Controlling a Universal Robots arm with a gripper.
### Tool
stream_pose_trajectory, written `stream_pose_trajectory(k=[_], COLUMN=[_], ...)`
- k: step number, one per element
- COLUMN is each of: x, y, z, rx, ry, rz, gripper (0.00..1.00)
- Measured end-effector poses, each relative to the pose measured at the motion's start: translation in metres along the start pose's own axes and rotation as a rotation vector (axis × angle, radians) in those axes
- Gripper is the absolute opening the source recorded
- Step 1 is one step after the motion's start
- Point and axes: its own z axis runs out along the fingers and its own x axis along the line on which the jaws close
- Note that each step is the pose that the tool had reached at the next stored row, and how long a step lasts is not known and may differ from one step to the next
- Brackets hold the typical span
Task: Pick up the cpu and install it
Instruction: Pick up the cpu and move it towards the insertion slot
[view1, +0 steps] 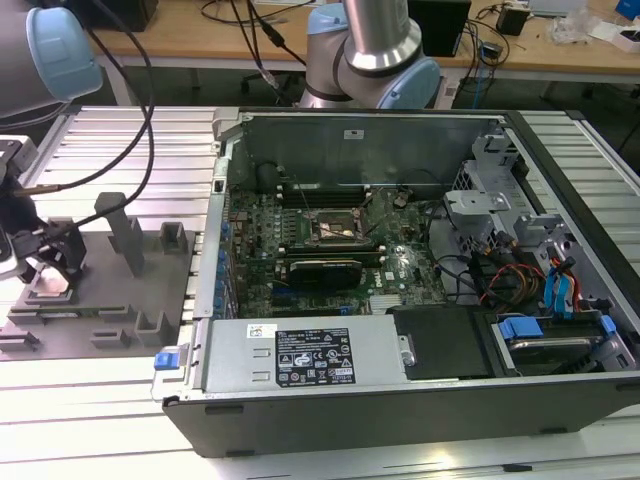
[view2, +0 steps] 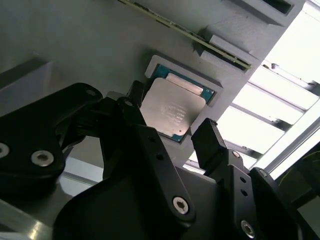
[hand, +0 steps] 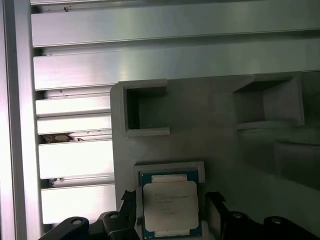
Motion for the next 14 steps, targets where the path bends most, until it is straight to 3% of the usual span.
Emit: stream_pose_trajectory(k=[6, 14], x=[0.0002, 0.0005], y=[0.0005, -0.0009], z=[0.0046, 0.0057], rx=[-0.0001, -0.0003], ry=[0.0000, 0.0002], rz=[0.000, -0.004], gripper=[0.66, 0.66])
